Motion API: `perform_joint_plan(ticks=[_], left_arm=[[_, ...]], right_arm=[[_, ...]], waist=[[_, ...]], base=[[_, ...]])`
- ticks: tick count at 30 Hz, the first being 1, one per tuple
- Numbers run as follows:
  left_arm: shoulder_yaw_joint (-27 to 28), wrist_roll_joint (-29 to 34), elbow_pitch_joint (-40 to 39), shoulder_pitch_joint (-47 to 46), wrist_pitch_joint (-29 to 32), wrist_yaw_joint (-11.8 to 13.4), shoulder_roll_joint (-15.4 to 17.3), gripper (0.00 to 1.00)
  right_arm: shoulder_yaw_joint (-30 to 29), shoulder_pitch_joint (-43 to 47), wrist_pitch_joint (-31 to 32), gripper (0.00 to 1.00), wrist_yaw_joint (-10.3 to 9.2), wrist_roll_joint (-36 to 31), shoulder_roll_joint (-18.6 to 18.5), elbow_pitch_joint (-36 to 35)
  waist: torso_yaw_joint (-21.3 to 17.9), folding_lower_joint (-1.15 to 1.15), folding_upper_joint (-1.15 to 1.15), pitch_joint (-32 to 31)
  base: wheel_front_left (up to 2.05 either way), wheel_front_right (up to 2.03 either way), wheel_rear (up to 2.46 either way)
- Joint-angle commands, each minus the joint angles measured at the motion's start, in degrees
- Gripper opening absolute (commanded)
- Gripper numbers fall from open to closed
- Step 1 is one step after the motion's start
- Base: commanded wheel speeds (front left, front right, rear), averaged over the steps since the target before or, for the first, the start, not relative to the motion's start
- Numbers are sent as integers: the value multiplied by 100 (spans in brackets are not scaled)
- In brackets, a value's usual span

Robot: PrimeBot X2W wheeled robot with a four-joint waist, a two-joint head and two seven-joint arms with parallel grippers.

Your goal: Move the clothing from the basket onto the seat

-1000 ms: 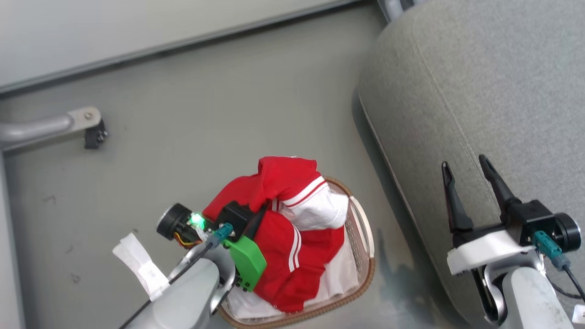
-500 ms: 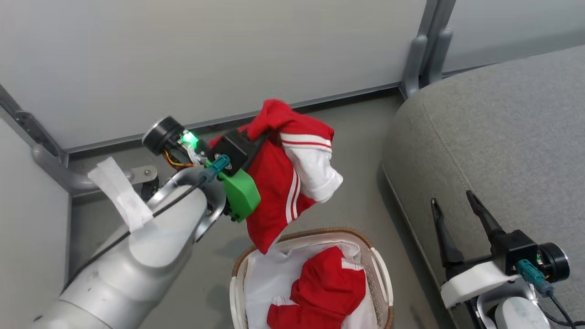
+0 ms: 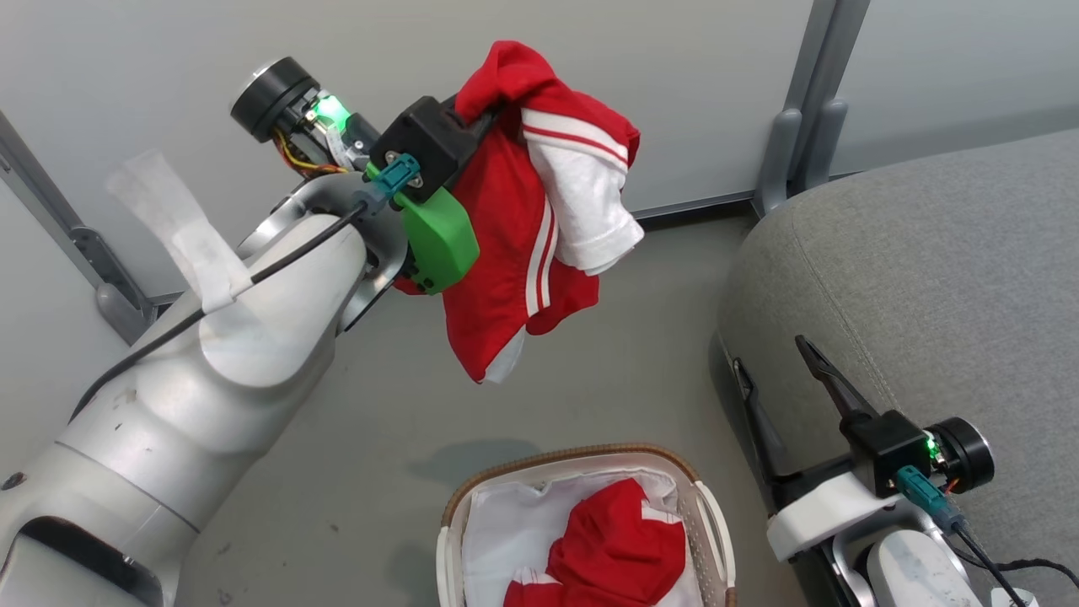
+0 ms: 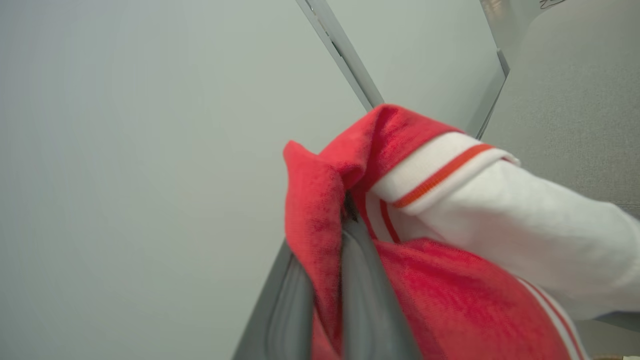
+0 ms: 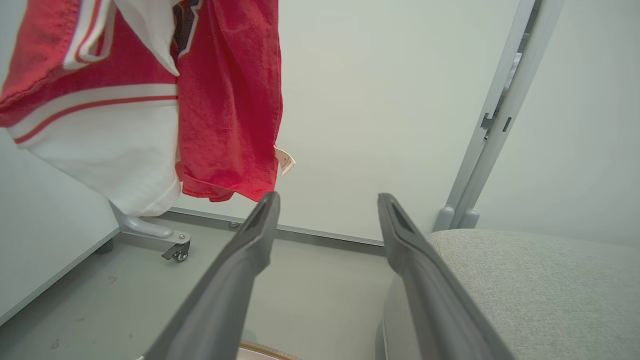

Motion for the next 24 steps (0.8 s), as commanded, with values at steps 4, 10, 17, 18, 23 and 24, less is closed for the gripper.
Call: perform_joint_plan(ticks=[4,10,17,18,23,24], left_arm=[[-110,-114,51,-363,-78,10,-165,0],[-279,-231,-10,-641,-129,10,-302,0],[-512,-399,-213,-792,-119,10,-447,0],[-547,-419,-240,-806,-122,10,-472,0],[-673,-505,-369,-884,-169,10,-573,0],[-689,-525,-385,-893,-168,10,-579,0]], right_arm=[[266,-210,-30,100,-4,-101,-22,70],[449,-579,-30,100,-4,-296,-22,267],[551,-1326,-30,100,-4,-446,-21,762],[578,-1429,-30,100,-4,-466,-21,855],[670,-1933,-29,100,-4,-533,-23,1377],[684,-1999,-29,100,-4,-554,-21,1480]], waist=[[49,0,0,-11],[130,0,0,-4],[284,0,0,39],[311,0,0,47],[447,0,0,97],[471,0,0,103]], base=[[0,0,0],[0,0,0],[0,0,0],[0,0,0],[0,0,0],[0,0,0]])
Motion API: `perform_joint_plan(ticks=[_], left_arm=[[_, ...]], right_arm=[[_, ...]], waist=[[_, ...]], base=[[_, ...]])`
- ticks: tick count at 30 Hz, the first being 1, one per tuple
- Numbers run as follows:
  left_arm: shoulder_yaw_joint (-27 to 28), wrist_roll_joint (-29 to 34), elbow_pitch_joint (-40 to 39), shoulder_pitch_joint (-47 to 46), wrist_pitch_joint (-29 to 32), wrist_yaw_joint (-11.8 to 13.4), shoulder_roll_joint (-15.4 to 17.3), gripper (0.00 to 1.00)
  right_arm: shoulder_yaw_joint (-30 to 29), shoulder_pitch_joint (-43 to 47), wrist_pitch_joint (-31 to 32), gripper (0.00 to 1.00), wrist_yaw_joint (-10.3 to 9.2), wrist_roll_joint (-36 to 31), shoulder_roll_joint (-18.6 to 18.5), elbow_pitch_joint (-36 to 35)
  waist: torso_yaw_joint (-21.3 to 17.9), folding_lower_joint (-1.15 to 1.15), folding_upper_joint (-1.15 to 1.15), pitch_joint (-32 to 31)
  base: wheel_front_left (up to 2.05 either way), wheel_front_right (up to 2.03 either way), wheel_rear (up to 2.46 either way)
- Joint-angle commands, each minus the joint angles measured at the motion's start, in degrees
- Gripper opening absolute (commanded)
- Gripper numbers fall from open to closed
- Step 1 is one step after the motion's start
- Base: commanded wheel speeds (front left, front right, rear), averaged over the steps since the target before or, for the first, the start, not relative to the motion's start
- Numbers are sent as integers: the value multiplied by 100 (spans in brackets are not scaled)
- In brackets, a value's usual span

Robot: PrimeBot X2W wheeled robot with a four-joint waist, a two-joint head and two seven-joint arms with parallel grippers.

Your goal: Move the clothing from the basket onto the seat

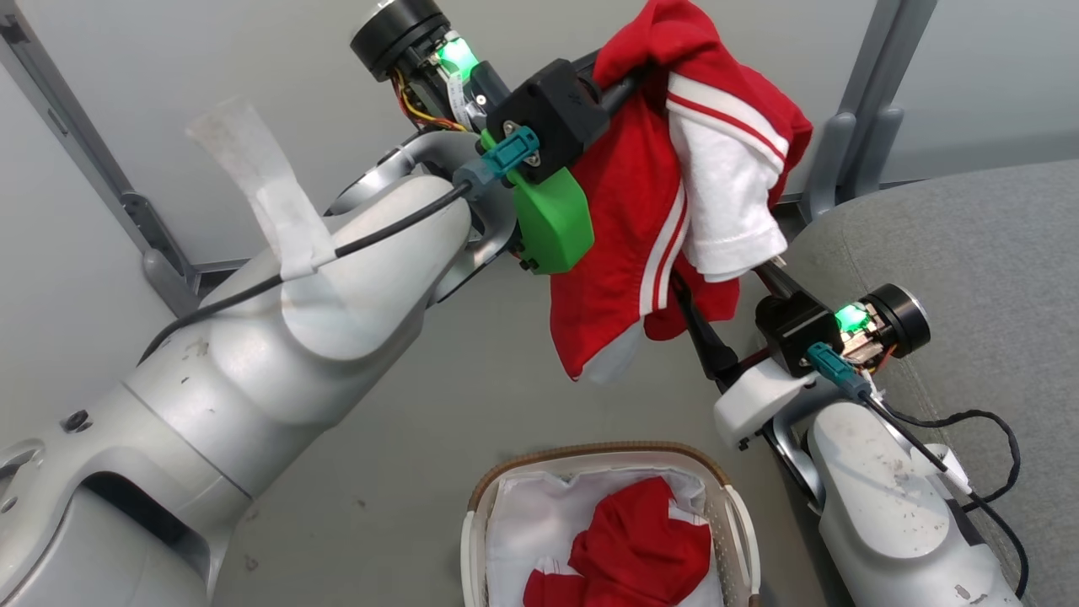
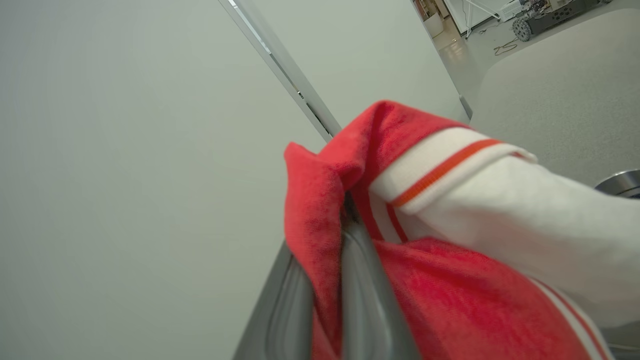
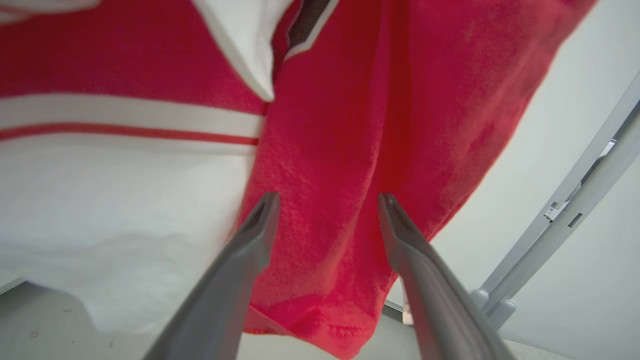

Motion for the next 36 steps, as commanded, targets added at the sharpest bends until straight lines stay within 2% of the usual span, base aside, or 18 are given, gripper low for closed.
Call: perform_joint_plan(ticks=[1,12,13,14,15,16,17,27,35,36], left_arm=[[-15,-39,-29,-120,-32,11,-17,0],[-190,-261,-340,-58,-108,11,-28,0],[-197,-273,-351,-42,-114,11,-22,0],[-196,-296,-357,-25,-120,11,-16,0],[-188,-311,-362,-2,-129,11,-5,0],[-176,-334,-359,22,-130,11,5,0],[-162,-358,-350,52,-131,11,20,0],[-23,-690,43,454,-199,75,220,0],[105,-946,434,1043,-326,166,244,0],[130,-970,463,1126,-339,177,238,10]], right_arm=[[26,-120,-28,100,-4,-42,-19,141],[-75,-677,-28,100,-4,-35,-22,822],[-78,-727,-28,73,-4,-40,-22,885],[-80,-765,-28,36,-4,-48,-21,920],[-81,-808,-28,32,-4,-58,-21,964],[-84,-837,-28,4,-4,-72,-22,990],[-86,-860,-28,0,-4,-83,-22,1012],[-154,-719,-28,0,-4,-85,-21,877],[-248,-553,-28,0,-4,-34,-22,698],[-254,-543,-28,0,-4,-35,-22,681]], waist=[[73,0,0,34],[246,0,0,94],[253,0,0,96],[258,0,0,97],[262,0,0,99],[263,0,0,102],[263,0,0,105],[139,0,0,135],[32,0,0,109],[24,0,0,102]], base=[[0,0,0],[0,0,0],[0,0,0],[0,0,0],[0,0,0],[0,0,0],[0,0,0],[0,0,0],[0,0,0],[0,0,0]])
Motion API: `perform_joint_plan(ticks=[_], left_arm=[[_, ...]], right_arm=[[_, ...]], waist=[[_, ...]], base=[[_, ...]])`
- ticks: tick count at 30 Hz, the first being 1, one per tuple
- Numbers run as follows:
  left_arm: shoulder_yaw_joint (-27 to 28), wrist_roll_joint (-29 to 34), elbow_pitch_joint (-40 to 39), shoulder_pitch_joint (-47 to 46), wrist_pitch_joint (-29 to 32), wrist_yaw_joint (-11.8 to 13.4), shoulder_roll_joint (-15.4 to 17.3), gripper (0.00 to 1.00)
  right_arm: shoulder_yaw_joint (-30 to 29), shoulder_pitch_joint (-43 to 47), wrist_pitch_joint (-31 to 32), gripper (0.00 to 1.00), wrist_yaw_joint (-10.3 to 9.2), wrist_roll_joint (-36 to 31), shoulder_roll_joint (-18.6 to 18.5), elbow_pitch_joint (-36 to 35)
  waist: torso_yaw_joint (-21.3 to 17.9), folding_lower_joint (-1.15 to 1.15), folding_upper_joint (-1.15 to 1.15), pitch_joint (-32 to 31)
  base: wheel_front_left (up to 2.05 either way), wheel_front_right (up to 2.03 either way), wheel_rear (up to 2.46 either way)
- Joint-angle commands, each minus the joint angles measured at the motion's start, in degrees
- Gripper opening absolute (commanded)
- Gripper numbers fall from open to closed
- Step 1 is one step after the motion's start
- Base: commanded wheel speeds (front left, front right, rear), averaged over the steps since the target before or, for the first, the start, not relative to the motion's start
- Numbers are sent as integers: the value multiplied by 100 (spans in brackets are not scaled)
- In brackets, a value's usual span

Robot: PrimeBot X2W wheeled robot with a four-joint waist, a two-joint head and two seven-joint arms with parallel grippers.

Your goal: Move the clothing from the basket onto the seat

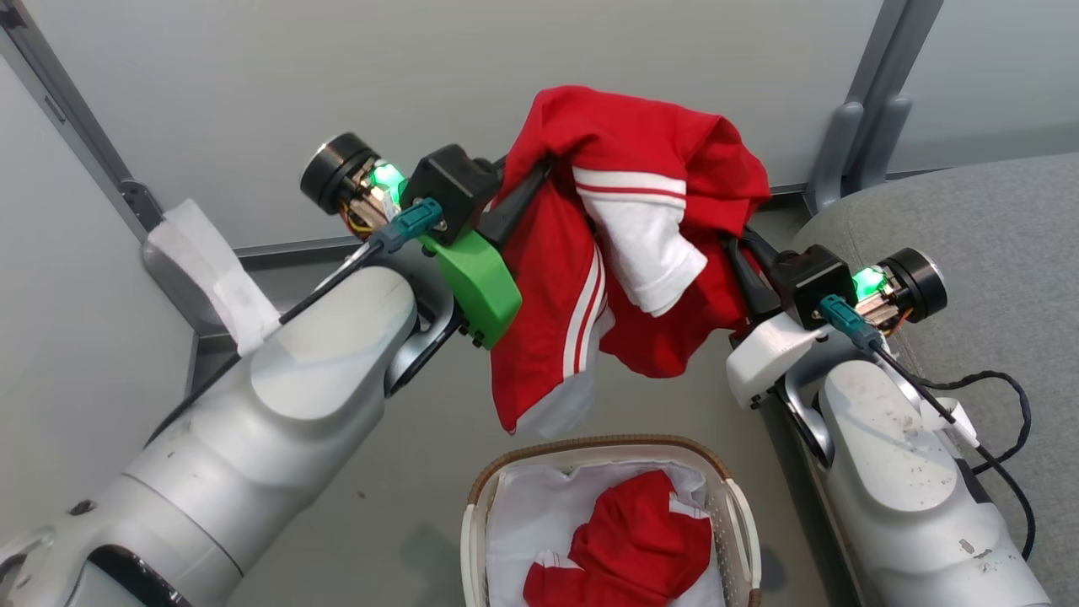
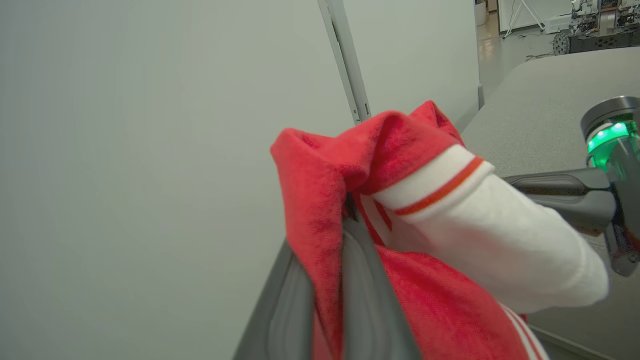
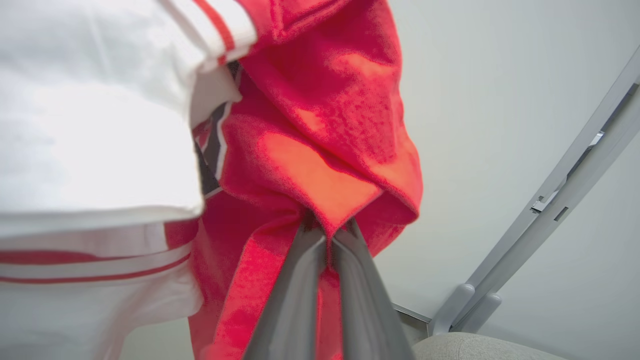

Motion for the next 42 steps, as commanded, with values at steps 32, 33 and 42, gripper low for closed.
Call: perform_joint_plan(ticks=[32,33,42], left_arm=[[2643,926,-350,3684,-72,-97,-894,100],[2682,967,-360,3718,-72,-104,-908,100],[2959,1095,-440,3928,-72,-143,-977,100]], right_arm=[[-301,281,-29,0,-4,-25,-22,-676],[-306,282,-29,0,-4,-28,-22,-686],[-254,234,-29,0,-4,-25,-22,-802]], waist=[[-127,0,0,3],[-135,0,0,2],[-336,0,0,24]], base=[[0,0,0],[0,0,0],[0,0,0]])
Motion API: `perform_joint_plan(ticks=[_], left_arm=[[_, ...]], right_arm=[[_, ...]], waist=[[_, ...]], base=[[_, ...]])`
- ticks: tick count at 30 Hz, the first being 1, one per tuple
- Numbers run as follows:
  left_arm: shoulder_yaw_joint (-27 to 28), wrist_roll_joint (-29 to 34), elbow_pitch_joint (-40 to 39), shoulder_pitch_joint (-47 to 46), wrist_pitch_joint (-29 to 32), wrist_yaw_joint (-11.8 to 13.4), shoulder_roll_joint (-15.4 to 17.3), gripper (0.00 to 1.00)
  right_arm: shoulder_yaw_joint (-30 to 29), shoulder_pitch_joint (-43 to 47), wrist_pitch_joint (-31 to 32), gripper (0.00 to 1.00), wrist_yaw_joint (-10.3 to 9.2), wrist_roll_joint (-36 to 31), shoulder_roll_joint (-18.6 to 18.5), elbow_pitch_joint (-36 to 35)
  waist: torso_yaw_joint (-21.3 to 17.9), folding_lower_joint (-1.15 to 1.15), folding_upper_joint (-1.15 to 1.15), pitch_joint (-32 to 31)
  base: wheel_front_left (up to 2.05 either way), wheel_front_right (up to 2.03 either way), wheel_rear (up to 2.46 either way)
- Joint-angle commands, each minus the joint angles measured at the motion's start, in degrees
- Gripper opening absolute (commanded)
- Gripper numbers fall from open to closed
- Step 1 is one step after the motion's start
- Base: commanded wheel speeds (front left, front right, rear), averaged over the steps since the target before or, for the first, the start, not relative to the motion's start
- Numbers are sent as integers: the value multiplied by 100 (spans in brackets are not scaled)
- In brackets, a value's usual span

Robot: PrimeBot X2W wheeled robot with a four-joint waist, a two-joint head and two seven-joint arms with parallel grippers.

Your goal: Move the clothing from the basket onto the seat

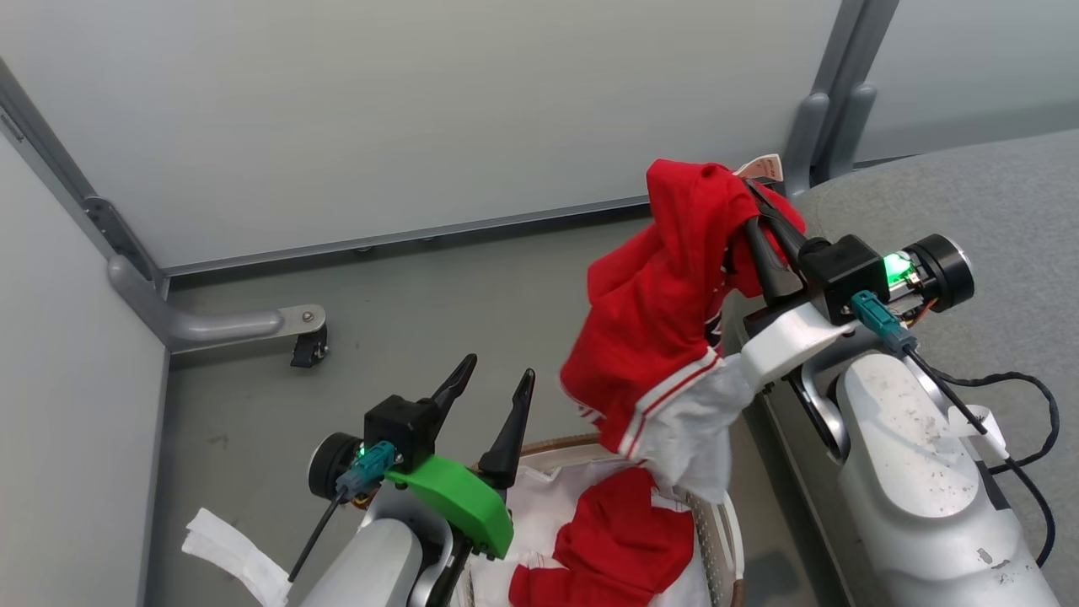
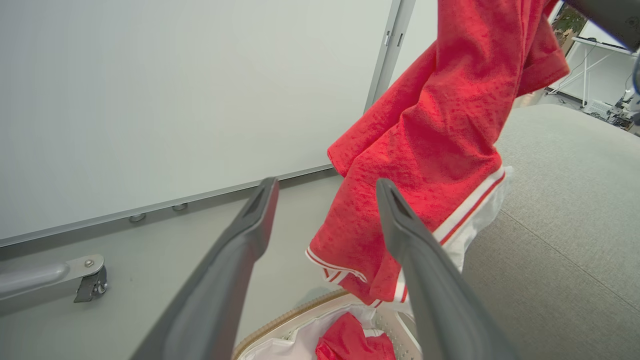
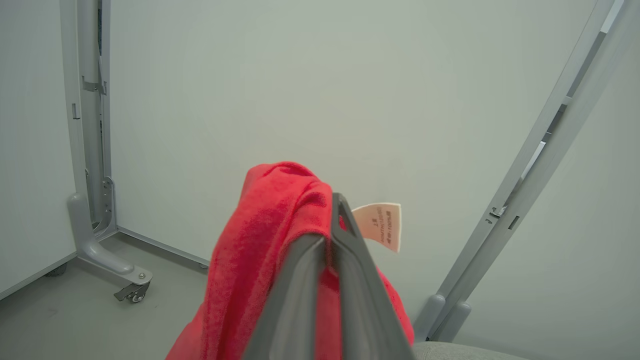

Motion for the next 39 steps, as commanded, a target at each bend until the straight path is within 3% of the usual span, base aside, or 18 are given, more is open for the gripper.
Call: perform_joint_plan(ticks=[1,23,31,39], left_arm=[[19,-29,-33,95,-3,-21,-5,100],[136,281,-346,165,-2,-26,-9,100],[8,342,-337,97,-2,-26,-7,100],[-167,390,-352,-118,-2,-26,34,100]], right_arm=[[1,-20,-30,0,-5,-18,-23,-46],[-321,-363,-29,0,-7,-318,-155,-329],[-483,-308,-29,0,-7,-223,-174,-451],[-709,-697,-29,0,-7,-168,-249,-366]], waist=[[-112,0,0,23],[-2144,0,0,329],[-2364,0,0,497],[-2206,0,0,931]], base=[[0,0,0],[0,0,0],[0,0,0],[0,0,0]])
